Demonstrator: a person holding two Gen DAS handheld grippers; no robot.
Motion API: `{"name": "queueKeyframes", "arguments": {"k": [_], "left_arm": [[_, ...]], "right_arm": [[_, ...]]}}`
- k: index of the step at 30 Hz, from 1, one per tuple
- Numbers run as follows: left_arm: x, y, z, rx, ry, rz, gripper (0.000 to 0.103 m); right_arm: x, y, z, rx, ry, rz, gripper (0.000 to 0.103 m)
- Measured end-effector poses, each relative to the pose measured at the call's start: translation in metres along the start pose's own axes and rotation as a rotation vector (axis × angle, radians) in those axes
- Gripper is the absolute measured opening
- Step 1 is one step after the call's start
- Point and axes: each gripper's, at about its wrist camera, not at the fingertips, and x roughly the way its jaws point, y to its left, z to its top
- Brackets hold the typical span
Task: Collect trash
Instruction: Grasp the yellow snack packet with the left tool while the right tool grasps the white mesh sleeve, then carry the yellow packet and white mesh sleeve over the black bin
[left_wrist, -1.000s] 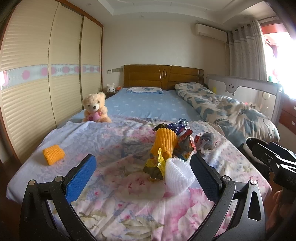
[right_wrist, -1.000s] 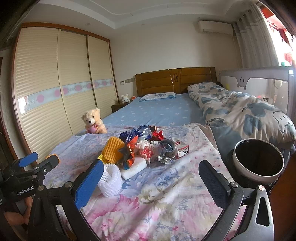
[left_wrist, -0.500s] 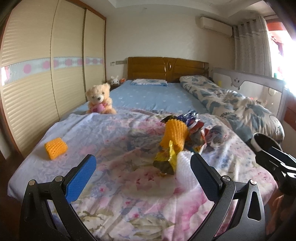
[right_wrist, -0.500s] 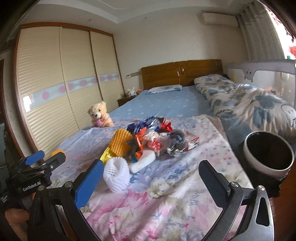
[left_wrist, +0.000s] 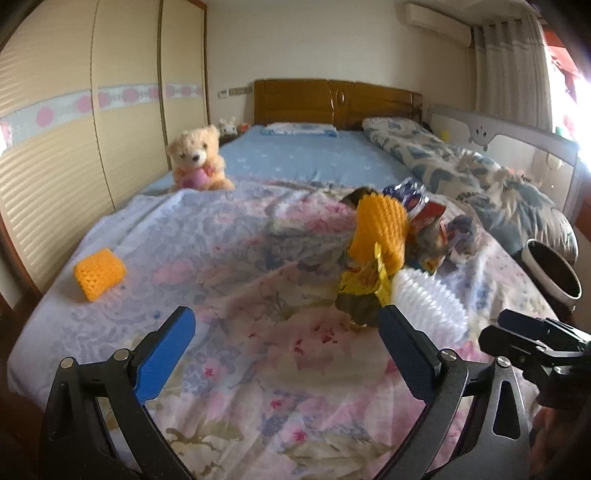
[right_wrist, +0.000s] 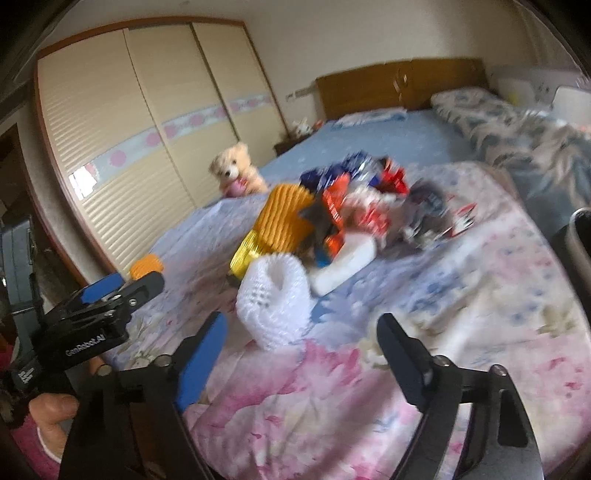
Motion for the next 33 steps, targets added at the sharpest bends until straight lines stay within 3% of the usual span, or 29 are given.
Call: {"name": "queueKeyframes", "arguments": {"k": [12, 15, 17, 18, 20, 23, 33], "left_arm": [[0.057, -0.008, 0.009, 0.055, 0.119, -0.118, 0.084], [0.070, -0.014, 0.012, 0.076, 0.149, -0.153, 0.067], [0.080, -0.018, 0.013, 0.081, 0.180, -0.178, 0.043], [0.084, -0.019, 0.013, 0.081, 0.193, -0.188, 0.036], [0.090, -0.021, 0.012, 0.073, 0.217, -0.201, 0.007], [0.086, -0.020, 0.013, 0.064, 0.195, -0.193, 0.001], [0.043, -0.030, 0.009, 0.047, 0.136, -0.214, 0.001]], "right_arm": [[0.042, -0.002, 0.002, 0.047, 0.109, 0.074, 0.063], [0.050, -0.006, 0.004, 0.065, 0.128, 0.088, 0.045], [0.051, -0.009, 0.003, 0.080, 0.136, 0.097, 0.034], [0.050, -0.010, 0.003, 0.082, 0.134, 0.096, 0.030], [0.047, -0.014, 0.002, 0.088, 0.130, 0.096, 0.024], [0.040, -0.026, 0.000, 0.130, 0.126, 0.100, 0.021], [-0.001, -0.049, -0.005, 0.161, 0.067, 0.077, 0.020]]}}
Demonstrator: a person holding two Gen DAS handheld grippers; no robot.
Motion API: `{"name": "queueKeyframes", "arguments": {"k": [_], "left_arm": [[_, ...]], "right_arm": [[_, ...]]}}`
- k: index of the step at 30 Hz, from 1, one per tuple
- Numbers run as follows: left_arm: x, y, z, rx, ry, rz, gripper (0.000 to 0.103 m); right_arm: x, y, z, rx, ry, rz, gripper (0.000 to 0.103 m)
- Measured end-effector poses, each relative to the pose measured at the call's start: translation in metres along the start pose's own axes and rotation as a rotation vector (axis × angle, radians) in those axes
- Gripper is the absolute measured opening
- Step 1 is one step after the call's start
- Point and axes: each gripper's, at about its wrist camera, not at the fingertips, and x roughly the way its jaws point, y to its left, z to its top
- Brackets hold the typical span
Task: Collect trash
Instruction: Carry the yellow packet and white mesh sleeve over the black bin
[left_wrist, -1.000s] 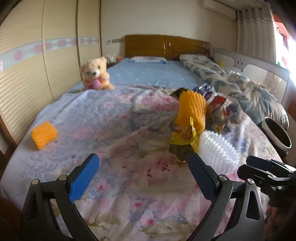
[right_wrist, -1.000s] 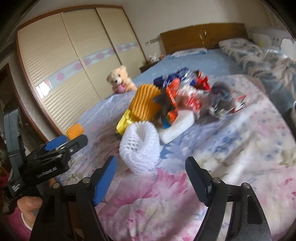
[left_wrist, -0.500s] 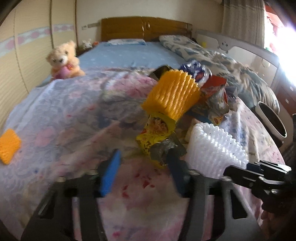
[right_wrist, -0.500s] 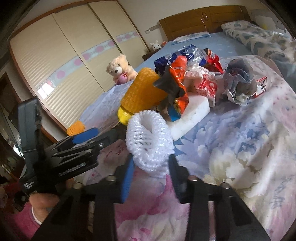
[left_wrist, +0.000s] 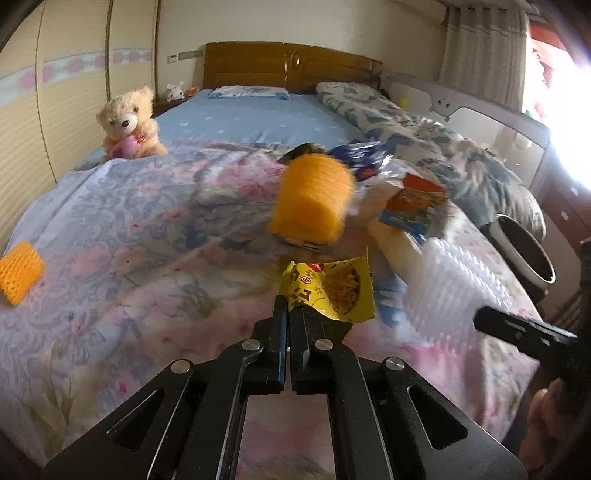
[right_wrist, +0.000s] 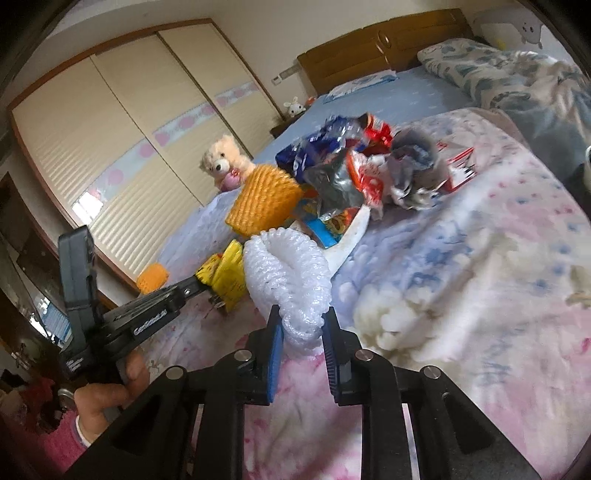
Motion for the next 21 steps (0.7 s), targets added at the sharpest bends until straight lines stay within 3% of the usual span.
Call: {"name": "queueKeyframes", "arguments": {"k": [9, 21], "left_arm": [[-0.011, -0.056, 0.009, 0.098, -0.023, -0.111, 0.001], [0.002, -0.130, 0.018, 0.191, -0.003, -0.220, 0.001]], "right_arm": [[-0.038, -0.013, 0.003, 0.024, -0.072, -0.029, 0.020], [-0.090, -0.067, 0.002, 0.121, -0.184, -0.151, 0.020]]}}
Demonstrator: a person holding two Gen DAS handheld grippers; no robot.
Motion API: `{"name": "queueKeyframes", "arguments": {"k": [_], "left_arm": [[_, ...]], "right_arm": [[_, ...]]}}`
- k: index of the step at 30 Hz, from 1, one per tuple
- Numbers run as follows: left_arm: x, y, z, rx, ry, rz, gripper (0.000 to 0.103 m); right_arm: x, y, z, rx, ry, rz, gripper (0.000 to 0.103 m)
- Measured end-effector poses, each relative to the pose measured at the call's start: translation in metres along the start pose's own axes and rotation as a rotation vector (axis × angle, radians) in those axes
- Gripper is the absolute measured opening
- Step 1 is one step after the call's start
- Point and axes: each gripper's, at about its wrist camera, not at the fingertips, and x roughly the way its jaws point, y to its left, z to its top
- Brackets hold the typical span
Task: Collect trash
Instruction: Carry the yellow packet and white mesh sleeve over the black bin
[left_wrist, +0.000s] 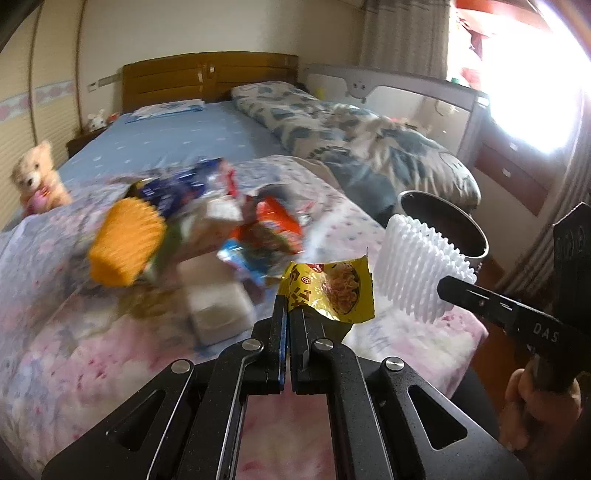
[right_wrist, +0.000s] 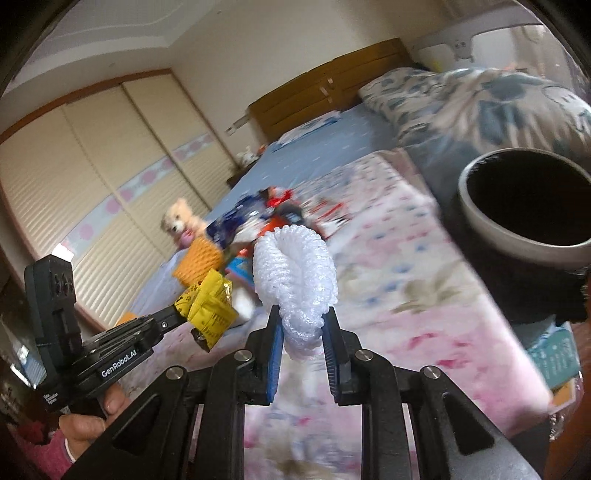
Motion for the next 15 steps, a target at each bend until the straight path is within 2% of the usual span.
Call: {"name": "queueKeyframes", "arguments": {"k": [15], "left_arm": [[0.040, -0.076, 0.033, 0.120, 0.025, -0.084, 0.001]], "right_arm": [[-0.043, -0.070, 0.020, 0.093, -0.084, -0.134, 0.020]]}}
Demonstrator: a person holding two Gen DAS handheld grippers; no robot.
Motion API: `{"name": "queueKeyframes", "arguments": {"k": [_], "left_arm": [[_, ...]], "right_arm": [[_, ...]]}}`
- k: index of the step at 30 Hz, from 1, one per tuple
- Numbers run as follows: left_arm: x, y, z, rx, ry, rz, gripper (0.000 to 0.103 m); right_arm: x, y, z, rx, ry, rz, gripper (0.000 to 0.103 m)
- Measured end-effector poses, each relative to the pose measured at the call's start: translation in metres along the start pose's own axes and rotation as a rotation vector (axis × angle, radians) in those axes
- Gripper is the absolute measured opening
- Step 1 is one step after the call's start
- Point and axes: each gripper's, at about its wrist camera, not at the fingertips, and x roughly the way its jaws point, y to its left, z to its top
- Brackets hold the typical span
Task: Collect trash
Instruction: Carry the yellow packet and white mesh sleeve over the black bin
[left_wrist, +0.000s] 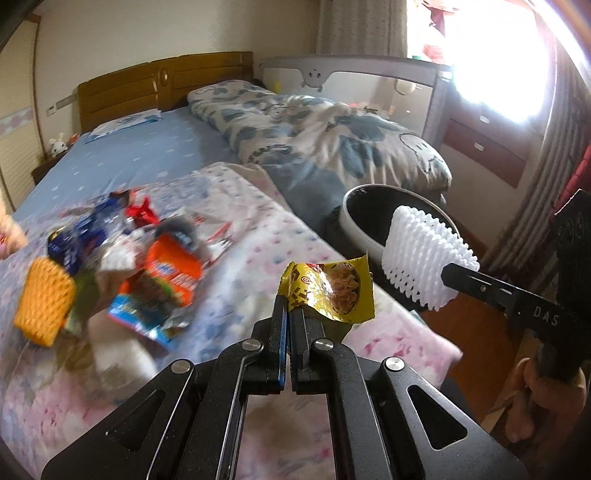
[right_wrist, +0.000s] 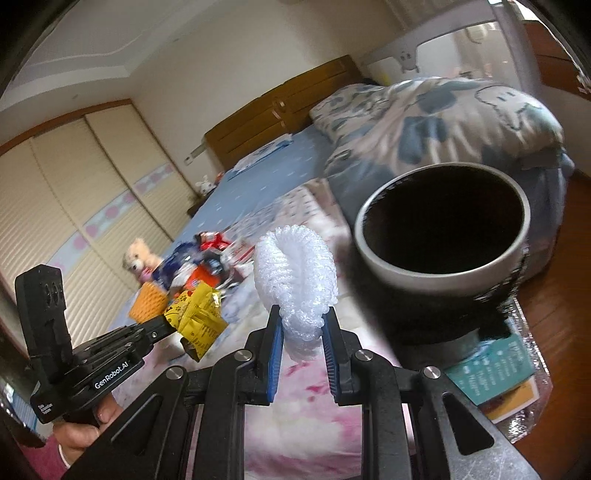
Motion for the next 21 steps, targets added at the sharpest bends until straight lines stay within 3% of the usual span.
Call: {"name": "queueKeyframes", "arguments": {"k": [13, 21], "left_arm": [[0.037, -0.054, 0.037, 0.074, 0.002, -0.055, 0.001], [0.061, -0.078, 0.058, 0.099, 0.009, -0.074, 0.001]], "right_arm": [[-0.019, -0.061, 0.032, 0.069, -0.045, -0.123, 0.020], [-0.019, -0.089, 0.051, 0.105, -0.048, -0.150, 0.020]]}}
